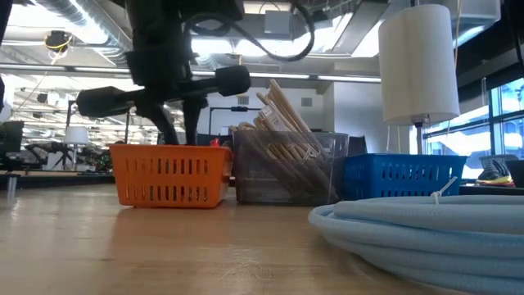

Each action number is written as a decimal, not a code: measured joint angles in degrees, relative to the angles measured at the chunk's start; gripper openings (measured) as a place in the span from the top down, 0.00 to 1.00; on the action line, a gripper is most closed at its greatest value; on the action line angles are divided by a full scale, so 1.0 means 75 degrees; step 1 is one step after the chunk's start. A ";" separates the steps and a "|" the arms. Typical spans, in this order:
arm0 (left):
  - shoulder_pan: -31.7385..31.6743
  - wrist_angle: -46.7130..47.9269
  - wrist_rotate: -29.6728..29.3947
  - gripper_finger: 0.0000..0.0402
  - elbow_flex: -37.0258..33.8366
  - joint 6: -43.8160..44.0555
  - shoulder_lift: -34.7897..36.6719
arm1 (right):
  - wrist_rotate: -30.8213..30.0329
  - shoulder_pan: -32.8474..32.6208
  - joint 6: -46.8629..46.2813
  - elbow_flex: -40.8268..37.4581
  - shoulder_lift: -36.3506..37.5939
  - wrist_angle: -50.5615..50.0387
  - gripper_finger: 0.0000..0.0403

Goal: Pick & Place USB Port
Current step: Put the black and pink charger cable into the orange bin, then put the light blue HDMI cable into the black bin

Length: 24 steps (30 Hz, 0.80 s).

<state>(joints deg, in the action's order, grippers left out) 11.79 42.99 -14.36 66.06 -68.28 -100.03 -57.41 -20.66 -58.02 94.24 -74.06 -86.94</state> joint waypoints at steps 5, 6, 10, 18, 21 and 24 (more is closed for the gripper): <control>0.0000 -0.0255 -0.0093 0.83 0.0000 0.0218 0.0029 | 0.0000 0.0001 0.0000 0.0000 -0.0001 0.0020 0.72; 0.0000 -0.0296 -0.0106 0.81 0.0000 0.0222 0.0049 | 0.0000 -0.0001 0.0000 0.0000 -0.0001 0.0020 0.72; 0.0000 -0.0318 -0.0161 0.75 0.0006 0.0235 0.0111 | 0.0000 -0.0001 0.0000 0.0000 -0.0001 0.0020 0.72; 0.0043 -0.0064 -0.1581 0.62 0.0069 0.0947 0.0245 | 0.0003 -0.0001 0.0004 0.0000 -0.0001 0.0017 0.72; 0.0052 0.0107 -0.1725 0.59 0.0213 0.1146 0.0603 | 0.0003 -0.0001 0.0026 0.0000 -0.0001 0.0008 0.72; 0.0062 0.0279 -0.1733 0.56 0.0349 0.1231 0.1103 | 0.0003 -0.0001 0.0026 0.0000 -0.0001 -0.0012 0.72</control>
<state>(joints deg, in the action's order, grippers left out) 12.25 45.09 -27.35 68.68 -59.05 -91.75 -57.39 -20.67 -57.82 94.24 -74.06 -87.02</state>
